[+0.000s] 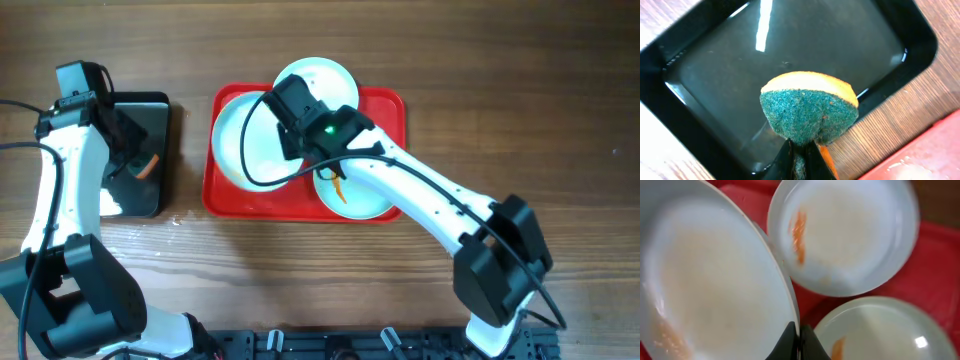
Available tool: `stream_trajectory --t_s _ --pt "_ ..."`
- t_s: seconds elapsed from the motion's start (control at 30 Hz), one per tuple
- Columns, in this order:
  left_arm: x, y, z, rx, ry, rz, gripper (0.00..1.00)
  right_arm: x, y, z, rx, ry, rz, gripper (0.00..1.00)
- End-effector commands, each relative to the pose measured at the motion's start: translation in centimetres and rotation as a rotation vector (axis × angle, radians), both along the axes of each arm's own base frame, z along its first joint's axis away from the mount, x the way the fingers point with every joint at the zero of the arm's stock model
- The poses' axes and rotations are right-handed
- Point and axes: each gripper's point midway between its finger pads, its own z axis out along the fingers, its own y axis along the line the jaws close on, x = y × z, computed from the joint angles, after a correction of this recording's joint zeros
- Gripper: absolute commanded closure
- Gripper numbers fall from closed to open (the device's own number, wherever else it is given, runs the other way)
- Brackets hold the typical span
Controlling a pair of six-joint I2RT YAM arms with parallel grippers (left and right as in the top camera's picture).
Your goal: Clean dirty plates on tray and stack at the side
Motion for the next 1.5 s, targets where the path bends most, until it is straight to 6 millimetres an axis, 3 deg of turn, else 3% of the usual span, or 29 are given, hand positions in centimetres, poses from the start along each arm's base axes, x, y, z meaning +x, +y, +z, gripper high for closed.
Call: stream_trajectory --t_s 0.0,0.1,0.2,0.23,0.27,0.37,0.57,0.63,0.7,0.83,0.93,0.97,1.0,1.03,1.1,1.17,1.2,1.23,1.27,1.33,1.4,1.43,1.47 --pt "0.1 -0.7 -0.7 -0.058 -0.005 -0.003 0.96 2.3 -3.6 5.7 -0.201 -0.261 -0.057 0.96" --pt "0.6 -2.2 -0.7 -0.131 -0.024 -0.06 0.96 2.8 -3.9 7.9 -0.384 -0.399 -0.018 0.96" --pt "1.0 -3.2 -0.6 -0.181 -0.044 -0.093 0.96 2.1 -2.7 9.7 -0.505 -0.493 0.035 0.96" --pt "1.3 -3.9 -0.5 -0.215 -0.06 -0.125 0.96 1.8 -2.3 9.9 -0.525 -0.508 0.046 0.96" --pt "1.8 -5.8 0.1 -0.3 -0.1 -0.21 0.96 1.4 -2.1 10.2 -0.549 -0.526 0.042 0.95" --pt "2.1 -7.9 1.2 -0.365 -0.144 -0.301 0.96 1.3 -2.1 10.3 -0.559 -0.535 0.031 0.96" --pt "1.7 -7.9 1.2 -0.365 -0.127 -0.297 0.96 1.4 -3.7 12.0 -0.721 -0.583 0.005 0.96" --pt "1.7 -7.9 1.2 -0.365 -0.128 -0.298 0.96 1.3 -3.1 12.2 -0.742 -0.592 0.041 0.96" --pt "1.7 -7.9 1.2 -0.364 -0.129 -0.298 0.96 0.1 -0.2 13.1 -0.766 -0.642 0.141 0.96" --pt "1.7 -7.9 1.2 -0.363 -0.128 -0.298 0.96 -1.7 2.9 13.6 -0.767 -0.692 0.23 0.96" --pt "1.5 -7.5 1.0 -0.342 -0.114 -0.288 0.96 -1.3 3.1 12.0 -0.829 -0.671 0.258 0.96" --pt "1.4 -7.5 1.0 -0.344 -0.112 -0.288 0.96 -1.1 2.6 12.3 -0.905 -0.679 0.244 0.96" --pt "1.4 -7.5 1.0 -0.344 -0.112 -0.288 0.96 -1.0 1.7 13.9 -0.94 -0.722 0.128 0.96" --pt "1.4 -7.5 1.0 -0.344 -0.112 -0.288 0.96 -0.9 1.5 14.5 -0.867 -0.753 0.037 0.96" --pt "1.4 -7.5 1.0 -0.344 -0.112 -0.288 0.96 -1.1 3.3 11.3 -0.861 -0.67 0.256 0.96" --pt "1.4 -7.5 1.0 -0.344 -0.112 -0.288 0.96 -1.2 1.5 12.9 -0.879 -0.711 0.088 0.96" --pt "1.5 -7.5 1.0 -0.344 -0.112 -0.288 0.96 -1.2 2.0 12.1 -0.787 -0.702 0.082 0.96" --pt "1.5 -7.5 1.0 -0.344 -0.113 -0.288 0.96 -1.9 4.0 8.9 -0.75 -0.598 0.31 0.96" --pt "1.4 -7.5 1.0 -0.344 -0.113 -0.288 0.96 -2.2 3.5 8.4 -0.747 -0.572 0.3 0.96" --pt "1.4 -7.5 1.0 -0.344 -0.112 -0.288 0.96 -2.0 2.0 9.9 -0.557 -0.598 0.071 0.96" --pt "1.4 -7.5 1.0 -0.344 -0.113 -0.287 0.96 -2.2 2.6 9.4 -0.291 -0.46 0.116 0.96" --pt "1.4 -7.5 1.0 -0.344 -0.113 -0.287 0.96 -2.1 2.2 9.8 -0.192 -0.414 0.092 0.96" --pt "1.5 -7.6 1.0 -0.349 -0.114 -0.289 0.96 -1.7 0.4 11.1 -0.067 -0.354 0.046 0.96"
